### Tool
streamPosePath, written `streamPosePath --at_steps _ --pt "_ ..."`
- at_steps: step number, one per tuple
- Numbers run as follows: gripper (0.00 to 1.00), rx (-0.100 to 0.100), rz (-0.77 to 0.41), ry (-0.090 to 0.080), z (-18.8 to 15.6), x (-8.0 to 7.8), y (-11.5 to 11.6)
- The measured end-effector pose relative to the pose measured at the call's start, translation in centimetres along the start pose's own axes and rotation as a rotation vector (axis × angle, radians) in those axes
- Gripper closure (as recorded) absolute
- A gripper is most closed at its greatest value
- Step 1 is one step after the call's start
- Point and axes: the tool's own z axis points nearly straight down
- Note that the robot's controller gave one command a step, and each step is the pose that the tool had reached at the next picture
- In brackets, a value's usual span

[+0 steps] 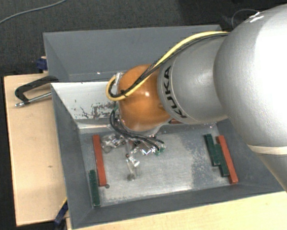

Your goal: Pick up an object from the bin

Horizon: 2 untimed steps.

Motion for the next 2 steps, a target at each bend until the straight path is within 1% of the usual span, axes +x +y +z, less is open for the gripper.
streamPosePath --at_steps 1,2 --pt "0.0 0.004 0.122 -0.009 -1.5 0.1 -6.6" --pt "0.0 0.001 0.055 -0.018 -10.5 -3.7 -1.7"
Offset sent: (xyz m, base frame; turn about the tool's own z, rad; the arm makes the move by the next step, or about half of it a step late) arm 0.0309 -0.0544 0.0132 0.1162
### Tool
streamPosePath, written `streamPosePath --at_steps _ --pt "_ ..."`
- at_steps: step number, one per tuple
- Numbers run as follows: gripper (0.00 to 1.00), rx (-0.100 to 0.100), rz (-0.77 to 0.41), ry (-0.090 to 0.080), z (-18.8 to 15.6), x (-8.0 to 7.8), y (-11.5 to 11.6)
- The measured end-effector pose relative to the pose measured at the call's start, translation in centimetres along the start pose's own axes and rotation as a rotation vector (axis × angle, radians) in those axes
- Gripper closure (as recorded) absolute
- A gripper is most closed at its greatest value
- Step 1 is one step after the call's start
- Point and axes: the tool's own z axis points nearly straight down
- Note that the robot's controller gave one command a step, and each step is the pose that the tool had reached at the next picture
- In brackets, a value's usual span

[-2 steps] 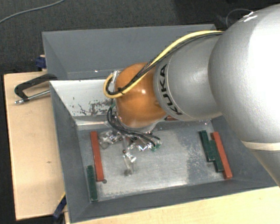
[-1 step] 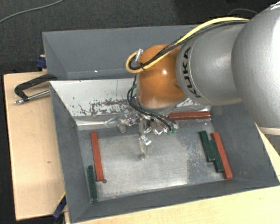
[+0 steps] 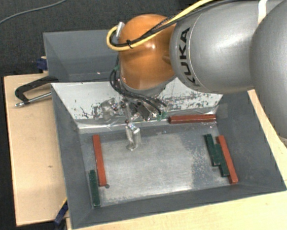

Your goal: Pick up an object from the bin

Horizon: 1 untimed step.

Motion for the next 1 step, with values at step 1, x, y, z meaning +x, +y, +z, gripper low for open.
streamPosePath --at_steps 1 --pt "0.0 -0.006 -0.457 0.019 6.64 1.74 -0.95"
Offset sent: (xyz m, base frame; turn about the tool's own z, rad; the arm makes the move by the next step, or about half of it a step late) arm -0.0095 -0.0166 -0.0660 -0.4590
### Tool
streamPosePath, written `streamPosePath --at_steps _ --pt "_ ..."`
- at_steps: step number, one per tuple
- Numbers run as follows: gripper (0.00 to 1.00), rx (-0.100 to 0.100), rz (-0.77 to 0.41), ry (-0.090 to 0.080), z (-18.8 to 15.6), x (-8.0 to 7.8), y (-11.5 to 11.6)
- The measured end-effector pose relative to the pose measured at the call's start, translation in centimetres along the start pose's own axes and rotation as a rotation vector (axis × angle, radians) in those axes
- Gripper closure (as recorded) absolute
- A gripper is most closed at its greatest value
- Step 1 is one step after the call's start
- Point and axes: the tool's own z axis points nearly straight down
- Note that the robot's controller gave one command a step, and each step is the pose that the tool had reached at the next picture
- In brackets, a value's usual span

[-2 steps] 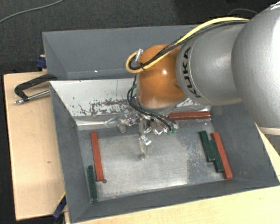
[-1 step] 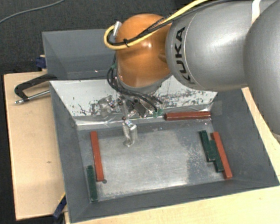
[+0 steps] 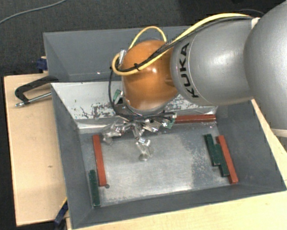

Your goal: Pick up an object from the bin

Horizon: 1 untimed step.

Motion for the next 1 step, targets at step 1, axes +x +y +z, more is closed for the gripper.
streamPosePath --at_steps 1 --pt "0.0 0.006 -0.12 -0.009 3.94 -7.03 2.98"
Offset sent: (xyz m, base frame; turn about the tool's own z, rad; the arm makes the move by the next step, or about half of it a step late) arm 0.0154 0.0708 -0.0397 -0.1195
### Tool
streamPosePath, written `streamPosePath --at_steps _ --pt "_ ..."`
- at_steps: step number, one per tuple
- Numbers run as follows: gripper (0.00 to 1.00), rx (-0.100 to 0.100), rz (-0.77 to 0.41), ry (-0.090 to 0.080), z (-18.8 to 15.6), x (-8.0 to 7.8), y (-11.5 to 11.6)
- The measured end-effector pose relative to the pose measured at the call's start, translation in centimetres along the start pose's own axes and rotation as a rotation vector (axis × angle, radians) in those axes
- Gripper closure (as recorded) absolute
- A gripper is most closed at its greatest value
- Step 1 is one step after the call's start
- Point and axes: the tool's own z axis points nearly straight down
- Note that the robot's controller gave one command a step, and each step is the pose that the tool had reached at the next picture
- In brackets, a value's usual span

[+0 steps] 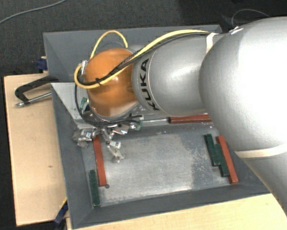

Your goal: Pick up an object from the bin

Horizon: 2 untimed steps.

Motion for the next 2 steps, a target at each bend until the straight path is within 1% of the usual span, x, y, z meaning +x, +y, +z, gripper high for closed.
streamPosePath --at_steps 1,2 --pt "1.0 -0.002 0.004 0.001 -0.1 0.2 -0.1" --pt "1.0 0.006 -0.04 -0.006 -14.9 0.8 -0.5"
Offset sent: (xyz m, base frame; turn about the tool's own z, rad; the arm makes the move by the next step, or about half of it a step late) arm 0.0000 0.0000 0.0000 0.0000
